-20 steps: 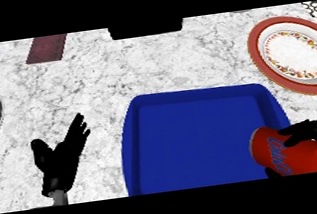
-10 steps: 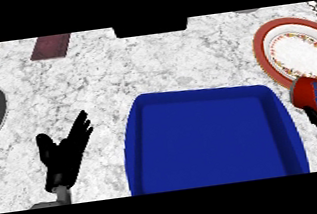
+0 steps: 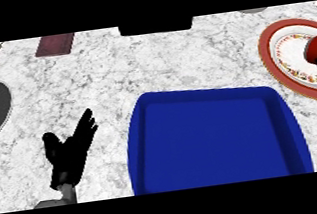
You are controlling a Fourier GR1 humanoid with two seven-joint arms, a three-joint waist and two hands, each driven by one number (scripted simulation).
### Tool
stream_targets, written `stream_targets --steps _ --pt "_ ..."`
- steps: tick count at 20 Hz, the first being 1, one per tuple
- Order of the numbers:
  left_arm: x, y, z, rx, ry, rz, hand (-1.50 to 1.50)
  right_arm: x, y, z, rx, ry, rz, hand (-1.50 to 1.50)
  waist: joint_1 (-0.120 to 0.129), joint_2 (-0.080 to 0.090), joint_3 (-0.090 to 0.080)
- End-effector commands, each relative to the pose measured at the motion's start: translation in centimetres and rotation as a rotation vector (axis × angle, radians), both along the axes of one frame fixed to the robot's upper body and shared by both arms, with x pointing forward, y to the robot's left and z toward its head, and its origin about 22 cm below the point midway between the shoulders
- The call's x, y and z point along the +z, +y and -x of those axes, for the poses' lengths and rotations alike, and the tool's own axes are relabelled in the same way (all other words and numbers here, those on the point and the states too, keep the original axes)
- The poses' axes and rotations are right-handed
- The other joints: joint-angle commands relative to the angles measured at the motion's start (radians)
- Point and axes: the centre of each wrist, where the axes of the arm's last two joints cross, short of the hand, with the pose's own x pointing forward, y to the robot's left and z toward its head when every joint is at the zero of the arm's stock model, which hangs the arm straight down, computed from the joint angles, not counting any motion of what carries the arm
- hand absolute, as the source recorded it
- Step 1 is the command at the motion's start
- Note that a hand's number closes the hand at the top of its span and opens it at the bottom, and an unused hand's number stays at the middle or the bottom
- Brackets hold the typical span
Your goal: Pick the can from the tray and place it in the plate
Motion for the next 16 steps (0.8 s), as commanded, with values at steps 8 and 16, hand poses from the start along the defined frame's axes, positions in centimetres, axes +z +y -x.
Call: stream_targets --steps 8,16 --pt "0.3 -0.9 -1.2 -0.044 -0.002 0.002 0.0 0.3 -3.7 -3.1 -0.109 0.178 0.008 1.5 0.039 0.024 0.0" --pt "0.2 -1.5 -1.5 -0.045 -0.017 0.015 0.0 -1.9 -2.3 -3.4 0.068 0.377 0.092 -1.5 0.056 0.034 0.004"
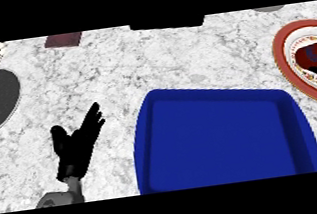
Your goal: Pick the can from the tray and place it in the plate
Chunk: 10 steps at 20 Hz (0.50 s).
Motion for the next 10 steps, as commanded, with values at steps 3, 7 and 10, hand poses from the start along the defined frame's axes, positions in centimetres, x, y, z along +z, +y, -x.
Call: stream_targets --steps 3,7,10 --pt "0.1 0.3 -0.5 0.011 0.012 -0.01 0.0 -0.3 0.7 -0.7 0.135 -0.013 -0.116 -1.5 -0.005 0.004 0.002" --pt "0.2 0.3 -0.4 0.011 0.023 -0.004 0.0 0.4 0.2 -0.8 0.147 -0.155 -0.273 -1.5 -0.016 0.001 0.003" --pt "0.0 0.1 -0.1 0.02 0.01 -0.013 0.0 0.0 0.1 -0.6 0.109 -0.228 -0.387 -1.5 -0.013 0.003 0.003"
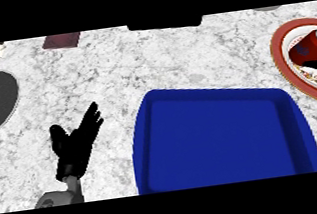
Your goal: Pick the can from the tray and place it in the plate
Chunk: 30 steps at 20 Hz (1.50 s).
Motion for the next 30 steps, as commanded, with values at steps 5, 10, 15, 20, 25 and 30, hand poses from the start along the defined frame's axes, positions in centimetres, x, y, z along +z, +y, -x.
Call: stream_targets --steps 5,10,15,20,25,30 --pt "0.0 0.1 0.5 0.005 0.016 0.011 0.0 1.3 -4.5 2.9 -0.022 -0.047 -0.209 -1.5 -0.012 -0.004 -0.002" --pt "0.2 0.6 0.2 0.019 0.013 -0.004 0.0 1.7 -7.7 6.1 0.106 0.012 -0.289 -1.5 -0.028 -0.004 -0.001" --pt "0.1 0.7 0.2 0.025 0.031 0.007 0.0 1.1 -9.6 8.8 0.218 0.051 -0.288 -1.5 -0.04 -0.008 0.0" --pt "-0.1 0.7 1.3 0.052 0.033 0.009 0.0 0.7 -11.0 11.4 0.247 0.107 -0.216 -1.5 -0.044 -0.015 0.0" --pt "-0.8 -0.1 1.0 0.062 0.02 0.028 0.0 1.3 -12.2 13.0 0.261 0.127 -0.151 -1.5 -0.057 -0.014 0.0" --pt "-0.9 2.2 1.7 0.062 0.046 0.017 0.0 0.1 -12.7 15.0 0.235 0.137 -0.127 -1.5 -0.055 -0.019 -0.001"
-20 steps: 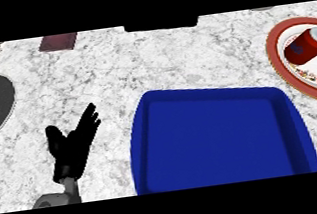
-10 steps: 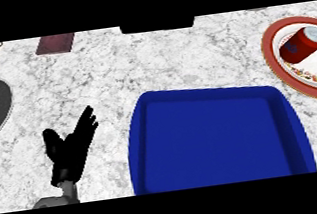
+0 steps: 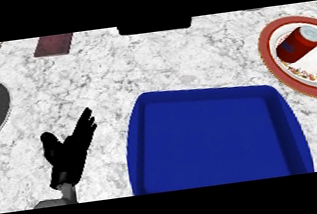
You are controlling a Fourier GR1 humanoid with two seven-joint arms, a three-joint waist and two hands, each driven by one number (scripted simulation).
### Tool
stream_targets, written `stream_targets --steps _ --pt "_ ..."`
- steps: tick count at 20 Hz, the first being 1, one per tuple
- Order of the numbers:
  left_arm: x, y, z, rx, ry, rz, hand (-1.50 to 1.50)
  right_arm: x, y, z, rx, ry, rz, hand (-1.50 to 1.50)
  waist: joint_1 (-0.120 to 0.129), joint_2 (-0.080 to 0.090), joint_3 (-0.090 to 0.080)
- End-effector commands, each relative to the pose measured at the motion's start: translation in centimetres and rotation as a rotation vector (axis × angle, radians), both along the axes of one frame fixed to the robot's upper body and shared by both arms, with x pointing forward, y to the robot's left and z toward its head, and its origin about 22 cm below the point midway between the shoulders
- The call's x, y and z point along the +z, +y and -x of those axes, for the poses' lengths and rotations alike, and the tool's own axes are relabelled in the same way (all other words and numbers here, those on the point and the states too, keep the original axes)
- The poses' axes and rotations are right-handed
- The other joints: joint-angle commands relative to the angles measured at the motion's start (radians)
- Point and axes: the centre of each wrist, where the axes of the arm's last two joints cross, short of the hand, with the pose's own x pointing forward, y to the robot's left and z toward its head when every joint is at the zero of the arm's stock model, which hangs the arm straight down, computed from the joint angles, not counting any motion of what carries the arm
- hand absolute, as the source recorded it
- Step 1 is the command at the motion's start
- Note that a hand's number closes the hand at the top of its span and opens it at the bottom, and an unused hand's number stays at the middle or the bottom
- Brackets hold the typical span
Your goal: Pick the can from the tray and place it in the plate
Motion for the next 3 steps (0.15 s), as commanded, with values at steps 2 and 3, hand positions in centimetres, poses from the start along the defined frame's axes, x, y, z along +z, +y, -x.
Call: stream_targets --steps 2,3 --pt "-1.0 -0.84 -0.07 -0.004 0.031 0.002 0.0 -0.31 -0.66 1.41 0.133 -0.075 -0.089 -1.5 -0.007 0.003 0.0" --pt "-0.74 -0.04 0.29 -0.005 0.035 0.017 0.0 -1.15 -0.71 2.29 0.132 -0.063 -0.074 -1.5 -0.005 0.0 -0.001"
